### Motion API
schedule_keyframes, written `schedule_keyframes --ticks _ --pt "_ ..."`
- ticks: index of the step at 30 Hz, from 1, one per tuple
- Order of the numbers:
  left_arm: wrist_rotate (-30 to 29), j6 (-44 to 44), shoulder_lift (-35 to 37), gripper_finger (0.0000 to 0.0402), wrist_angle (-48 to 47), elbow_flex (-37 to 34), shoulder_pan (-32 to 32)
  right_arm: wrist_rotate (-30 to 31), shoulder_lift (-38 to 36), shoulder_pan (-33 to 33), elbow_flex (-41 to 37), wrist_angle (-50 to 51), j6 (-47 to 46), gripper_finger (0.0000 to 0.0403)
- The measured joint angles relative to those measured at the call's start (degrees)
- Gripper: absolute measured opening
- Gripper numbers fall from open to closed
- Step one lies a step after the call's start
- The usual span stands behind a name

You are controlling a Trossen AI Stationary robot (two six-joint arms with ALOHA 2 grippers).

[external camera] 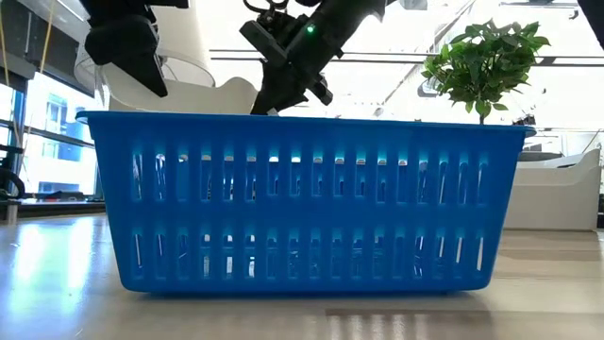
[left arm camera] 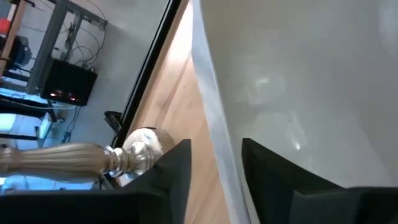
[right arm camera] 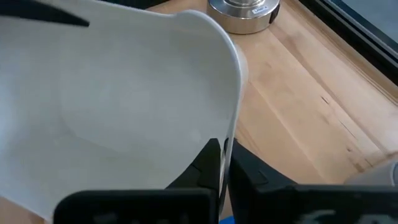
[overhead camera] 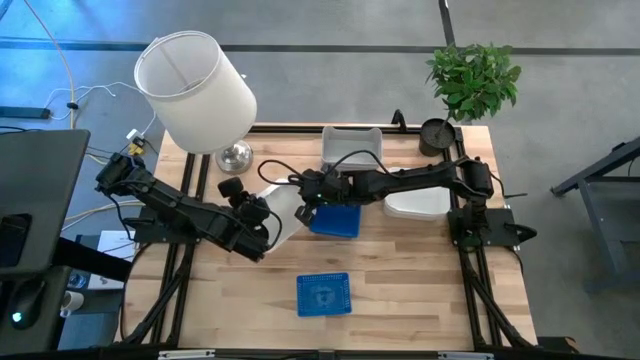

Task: Stack baskets by color
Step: Stack the bottom white bin on top of the top white bins

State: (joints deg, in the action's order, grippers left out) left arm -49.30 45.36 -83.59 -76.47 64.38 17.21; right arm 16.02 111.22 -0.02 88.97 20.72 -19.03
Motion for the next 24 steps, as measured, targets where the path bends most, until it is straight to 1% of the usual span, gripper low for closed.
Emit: schedule_keyframes --ticks 3,6,10,14,17,24 --pt "0.72 -2.03 0.00 0.0148 0.30 0.72 0.00 0.00 0.00 -0.22 0.00 -0.06 0.02 0.0001" --pt "0.72 -3.43 0.00 0.0157 0.84 2.40 0.23 1.17 0.00 -0.48 0.00 -0.38 0.06 0.0001" --pt "1.02 -5.61 0.00 0.0158 0.79 5.43 0.83 3.21 -0.03 -1.03 0.00 -0.40 1.28 0.0000" --pt "4.05 -8.10 0.00 0.0154 0.87 7.75 1.01 2.90 -0.14 -1.79 -0.02 0.10 1.97 0.0000" --pt "5.82 -9.60 0.00 0.0153 0.87 8.28 1.01 2.86 -0.93 -2.00 -0.02 0.30 2.46 0.0000" --pt "6.15 -9.84 0.02 0.0153 0.36 8.28 1.53 3.51 -4.66 -1.98 -0.02 3.56 4.74 0.0000"
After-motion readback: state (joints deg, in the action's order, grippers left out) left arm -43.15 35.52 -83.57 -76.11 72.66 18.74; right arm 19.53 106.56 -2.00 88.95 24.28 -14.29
